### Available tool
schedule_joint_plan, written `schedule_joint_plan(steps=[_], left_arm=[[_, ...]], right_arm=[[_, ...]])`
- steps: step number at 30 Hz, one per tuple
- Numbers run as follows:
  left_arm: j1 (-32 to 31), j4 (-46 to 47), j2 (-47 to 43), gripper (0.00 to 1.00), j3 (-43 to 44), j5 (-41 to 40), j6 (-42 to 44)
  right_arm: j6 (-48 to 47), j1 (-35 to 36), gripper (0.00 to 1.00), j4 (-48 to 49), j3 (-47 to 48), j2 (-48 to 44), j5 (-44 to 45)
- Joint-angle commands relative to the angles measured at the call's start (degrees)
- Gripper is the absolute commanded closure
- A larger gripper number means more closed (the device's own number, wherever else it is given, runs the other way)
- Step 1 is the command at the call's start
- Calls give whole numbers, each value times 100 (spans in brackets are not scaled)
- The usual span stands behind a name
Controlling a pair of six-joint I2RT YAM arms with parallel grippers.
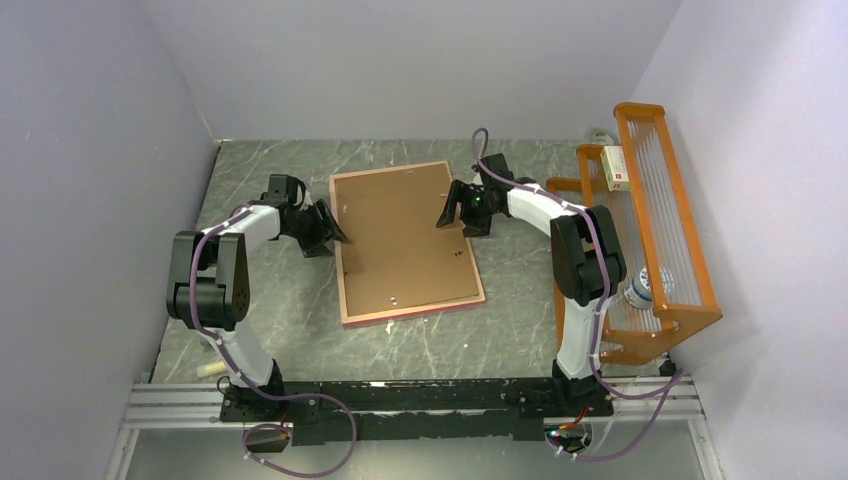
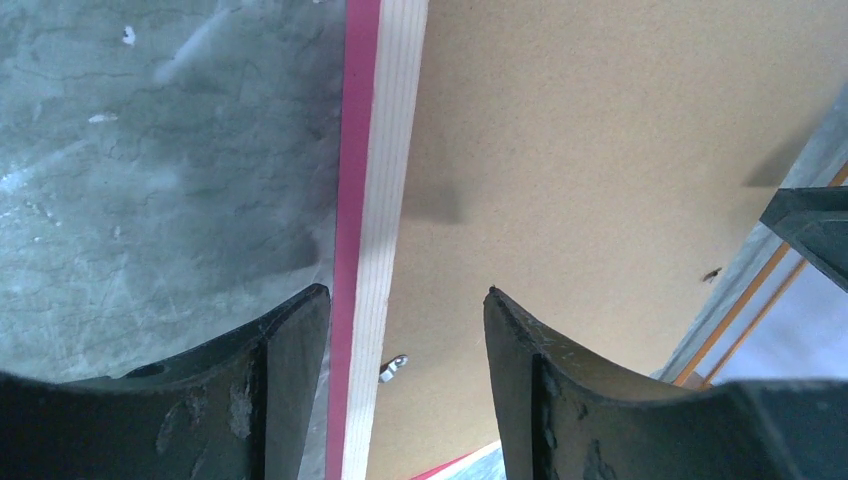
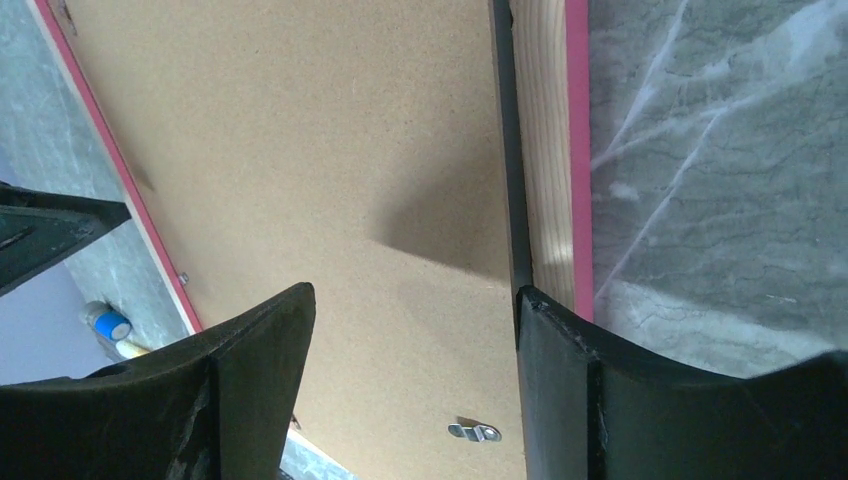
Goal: Put the photo into the frame
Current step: Place the photo frame item in the photo frame, then install the photo frame at the center of the board.
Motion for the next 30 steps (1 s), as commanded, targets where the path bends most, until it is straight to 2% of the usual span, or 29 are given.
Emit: schedule_joint_plan(steps=[1,7,13,15,18,20,27,30], left_arm=[[18,-194,74,37,260,210,134],[27,-430,57,36,287,-108,112],[35,-405,114,35,284,-83,70],[36,-408,181,35,298,-75,52],[31,-381,264,35,304,-48,18],[37,-378,305,35,305,-72,16],[37,-369,423,36,329,-60,77],[37,-317,480,35,340,31,89]], right_arm=[[-139,99,24,-527,326,-293,490],[-390,95,23,-787,464,-592,1232],[-450,99,24,-817,474,-595,1503],[-451,99,29,-788,495,-512,1511],[-472,96,45,-745,550,-372,1464],[-487,100,52,-647,555,-289,1416],[-525,95,54,-501,713,54,1294],[-547,101,51,-458,736,189,1221]])
